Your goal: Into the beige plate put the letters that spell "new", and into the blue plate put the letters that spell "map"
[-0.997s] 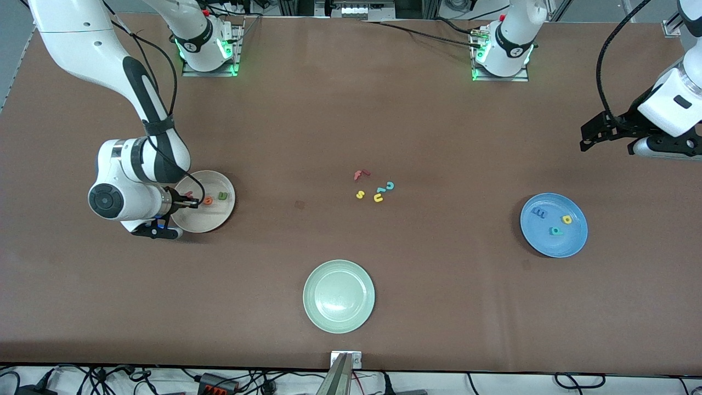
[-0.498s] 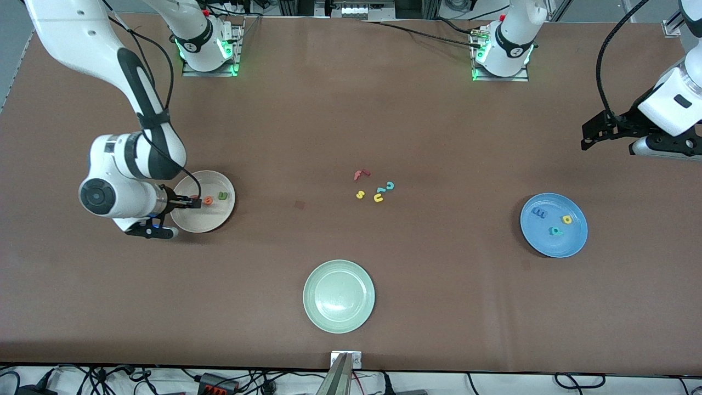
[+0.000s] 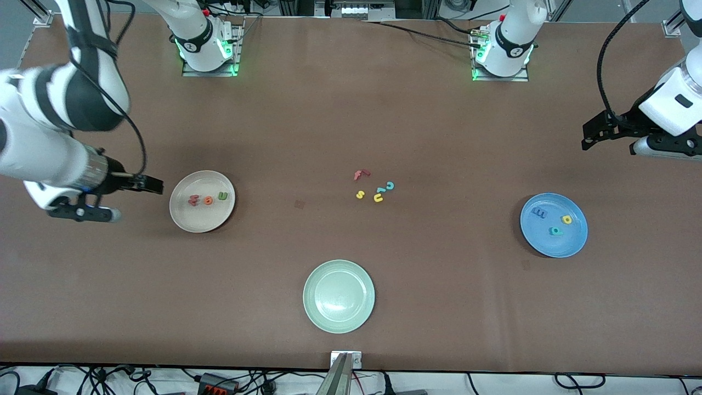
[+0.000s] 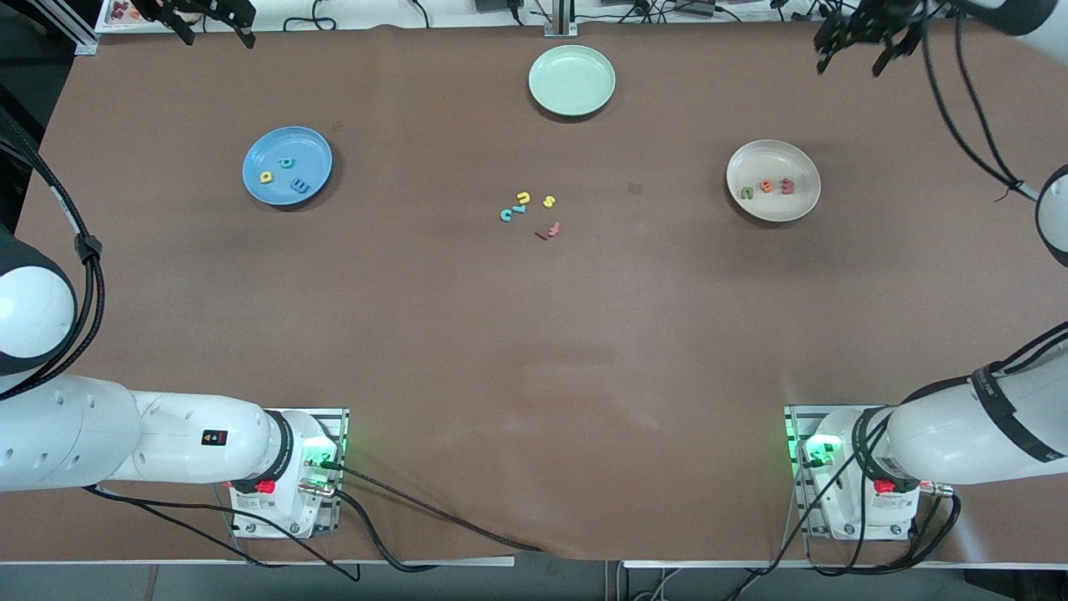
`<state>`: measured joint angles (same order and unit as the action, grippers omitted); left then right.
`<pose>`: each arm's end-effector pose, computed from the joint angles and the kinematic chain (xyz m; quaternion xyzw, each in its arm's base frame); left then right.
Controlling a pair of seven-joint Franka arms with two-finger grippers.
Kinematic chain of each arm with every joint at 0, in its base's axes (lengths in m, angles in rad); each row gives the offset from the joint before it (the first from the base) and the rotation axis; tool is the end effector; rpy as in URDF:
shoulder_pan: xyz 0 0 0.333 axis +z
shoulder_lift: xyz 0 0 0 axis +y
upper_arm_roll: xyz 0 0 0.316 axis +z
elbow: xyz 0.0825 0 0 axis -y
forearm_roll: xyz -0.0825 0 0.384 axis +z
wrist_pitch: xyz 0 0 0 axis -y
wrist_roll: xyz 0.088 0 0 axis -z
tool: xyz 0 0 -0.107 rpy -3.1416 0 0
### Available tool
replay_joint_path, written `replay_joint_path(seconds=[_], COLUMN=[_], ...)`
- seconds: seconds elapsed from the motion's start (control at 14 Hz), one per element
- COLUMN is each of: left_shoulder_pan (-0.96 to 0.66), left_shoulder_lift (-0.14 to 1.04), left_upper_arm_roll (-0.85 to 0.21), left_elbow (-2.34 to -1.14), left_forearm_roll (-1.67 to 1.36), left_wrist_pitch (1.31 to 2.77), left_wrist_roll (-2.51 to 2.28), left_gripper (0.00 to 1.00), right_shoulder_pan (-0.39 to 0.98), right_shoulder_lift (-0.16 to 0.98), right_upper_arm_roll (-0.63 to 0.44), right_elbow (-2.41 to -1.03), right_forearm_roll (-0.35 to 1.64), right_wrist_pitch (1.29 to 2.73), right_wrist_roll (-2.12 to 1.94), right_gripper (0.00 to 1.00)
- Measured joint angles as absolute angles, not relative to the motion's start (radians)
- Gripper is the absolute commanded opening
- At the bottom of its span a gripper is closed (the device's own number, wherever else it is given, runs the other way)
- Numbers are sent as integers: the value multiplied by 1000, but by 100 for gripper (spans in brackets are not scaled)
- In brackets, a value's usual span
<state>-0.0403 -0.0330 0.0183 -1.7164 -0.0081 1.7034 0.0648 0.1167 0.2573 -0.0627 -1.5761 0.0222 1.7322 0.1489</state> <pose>0.5528 -0.0128 0.5852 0.9990 -0.0429 0.0101 0.0041 0.6279 0.0397 0.4825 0.9975 -0.0491 -0.0503 0.0023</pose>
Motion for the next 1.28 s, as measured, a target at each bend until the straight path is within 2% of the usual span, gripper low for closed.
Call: replay_joint_path(seconds=[0.14, 0.64, 0.85, 1.0, 1.28], left_shoulder_pan=[-41, -42, -42, -43, -44], left_shoulder_lift=[-33, -33, -33, -33, -33], left_upper_arm_roll=[17, 14, 14, 14, 14], left_elbow=[-1716, -1714, -1714, -1713, -1712], left_forearm_roll=[-8, -8, -8, -8, -8], left_wrist_pitch=[1703, 1703, 1703, 1703, 1703], left_wrist_roll=[65, 65, 65, 65, 65], left_gripper=[100, 100, 100, 100, 100], right_shoulder_pan=[107, 71, 36, -17, -57], right_shoulder_lift=[254, 260, 247, 223, 162], right_upper_arm_roll=[-80, -161, -155, -109, -57], right_elbow=[-1474, -1322, -1306, -1308, -1392], right_forearm_roll=[21, 21, 22, 22, 22], right_wrist_pitch=[1671, 1553, 1554, 1556, 1576], right_wrist_roll=[145, -30, -52, -59, -59], right_gripper=[100, 100, 100, 100, 100])
